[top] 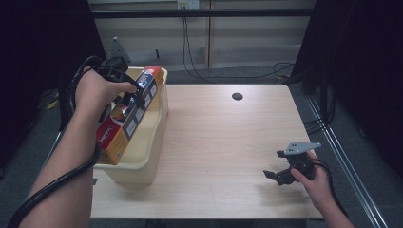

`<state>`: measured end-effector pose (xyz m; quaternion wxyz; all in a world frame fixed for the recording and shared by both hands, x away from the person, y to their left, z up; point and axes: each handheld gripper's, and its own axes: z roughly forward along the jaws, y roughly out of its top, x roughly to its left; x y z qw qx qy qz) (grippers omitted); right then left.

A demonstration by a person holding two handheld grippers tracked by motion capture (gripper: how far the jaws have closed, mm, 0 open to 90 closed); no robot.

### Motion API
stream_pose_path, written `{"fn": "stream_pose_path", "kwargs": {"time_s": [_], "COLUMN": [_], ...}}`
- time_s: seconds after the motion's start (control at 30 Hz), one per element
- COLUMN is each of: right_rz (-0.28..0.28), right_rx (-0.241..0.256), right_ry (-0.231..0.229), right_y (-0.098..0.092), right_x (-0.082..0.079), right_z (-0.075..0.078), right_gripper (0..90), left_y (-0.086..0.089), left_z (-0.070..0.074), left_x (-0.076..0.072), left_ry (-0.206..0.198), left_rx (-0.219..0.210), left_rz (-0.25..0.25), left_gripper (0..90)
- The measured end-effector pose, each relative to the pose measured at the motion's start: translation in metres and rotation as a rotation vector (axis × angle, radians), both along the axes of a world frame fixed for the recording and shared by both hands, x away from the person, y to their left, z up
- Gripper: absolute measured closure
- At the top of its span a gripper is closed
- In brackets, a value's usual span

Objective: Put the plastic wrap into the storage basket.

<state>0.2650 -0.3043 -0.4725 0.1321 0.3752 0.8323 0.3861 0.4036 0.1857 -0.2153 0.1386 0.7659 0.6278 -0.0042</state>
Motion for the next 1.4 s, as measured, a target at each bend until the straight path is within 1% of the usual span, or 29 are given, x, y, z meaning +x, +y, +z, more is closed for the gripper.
{"fn": "stream_pose_path", "kwargs": {"time_s": [0.13, 0.2, 0.3, 0.4, 0.43, 0.47, 0.5, 0.53, 0.57, 0.63, 0.67, 0.7, 0.77, 0.83, 0.87, 0.9, 1.03, 1.1, 1.17, 1.33, 1.4], "right_rz": [0.001, -0.001, -0.002, 0.0, -0.001, -0.001, -0.002, 0.0, -0.002, 0.001, 0.003, 0.006, 0.006, 0.002, 0.005, 0.004, 0.003, 0.004, 0.004, 0.006, 0.007], "right_rx": [0.002, 0.001, 0.001, 0.004, 0.002, 0.001, -0.002, 0.003, 0.001, 0.0, 0.001, 0.003, 0.004, 0.004, 0.001, 0.002, 0.0, 0.002, 0.003, 0.001, 0.0], "right_ry": [-0.001, -0.002, -0.002, -0.002, -0.006, -0.005, -0.005, 0.001, 0.001, -0.003, 0.0, -0.002, -0.002, -0.006, -0.009, -0.005, -0.002, -0.002, -0.002, -0.001, -0.002], "right_y": [-0.001, -0.001, 0.0, 0.0, 0.0, 0.0, 0.0, -0.001, 0.0, 0.0, 0.0, 0.0, 0.0, 0.0, 0.001, 0.001, 0.001, 0.001, 0.001, 0.001, 0.001], "right_x": [0.0, 0.0, 0.0, 0.0, 0.0, 0.0, 0.0, 0.0, 0.0, 0.0, 0.0, 0.0, 0.0, 0.0, 0.0, 0.0, 0.0, -0.001, 0.0, 0.0, 0.0], "right_z": [0.0, 0.0, 0.0, 0.0, 0.0, 0.0, 0.0, 0.0, 0.0, -0.001, 0.0, 0.0, 0.0, 0.0, 0.0, 0.0, 0.0, 0.0, 0.0, 0.0, 0.0], "right_gripper": [2.0, 2.0, 2.1, 2.0, 2.0, 2.0, 2.0, 2.1, 2.0, 2.1, 2.1, 2.0, 2.1, 2.0, 2.0, 2.1, 2.0, 2.0, 2.1, 2.1, 2.1], "left_y": [0.003, 0.005, 0.005, 0.007, 0.008, 0.009, 0.009, 0.011, 0.012, 0.014, 0.016, 0.016, 0.017, 0.019, 0.02, 0.021, 0.021, 0.021, 0.02, 0.02, 0.02], "left_z": [-0.001, -0.002, -0.004, -0.005, -0.006, -0.007, -0.008, -0.008, -0.009, -0.01, -0.01, -0.011, -0.012, -0.014, -0.015, -0.017, -0.021, -0.024, -0.026, -0.03, -0.031], "left_x": [0.0, -0.001, -0.001, 0.0, 0.0, 0.0, 0.0, 0.0, 0.0, -0.001, -0.001, -0.001, -0.002, -0.002, -0.002, -0.002, -0.001, -0.001, -0.001, 0.001, 0.001], "left_ry": [-0.008, 0.001, -0.003, 0.005, -0.002, -0.001, 0.003, 0.009, 0.006, 0.004, 0.0, 0.004, -0.007, -0.003, 0.002, -0.002, 0.006, 0.016, 0.011, 0.015, 0.019], "left_rx": [0.008, 0.003, 0.012, 0.011, 0.02, 0.015, 0.009, 0.007, 0.011, 0.007, 0.014, 0.012, 0.027, 0.022, 0.017, 0.021, 0.033, 0.03, 0.026, 0.034, 0.03], "left_rz": [0.017, 0.024, 0.032, 0.041, 0.045, 0.048, 0.062, 0.058, 0.059, 0.079, 0.075, 0.082, 0.088, 0.097, 0.098, 0.1, 0.099, 0.1, 0.105, 0.103, 0.101], "left_gripper": [40.8, 40.7, 40.7, 40.7, 40.7, 40.7, 40.7, 40.7, 40.7, 40.7, 40.8, 40.7, 40.7, 40.7, 40.7, 40.7, 40.6, 40.6, 40.6, 40.6, 40.6]}}
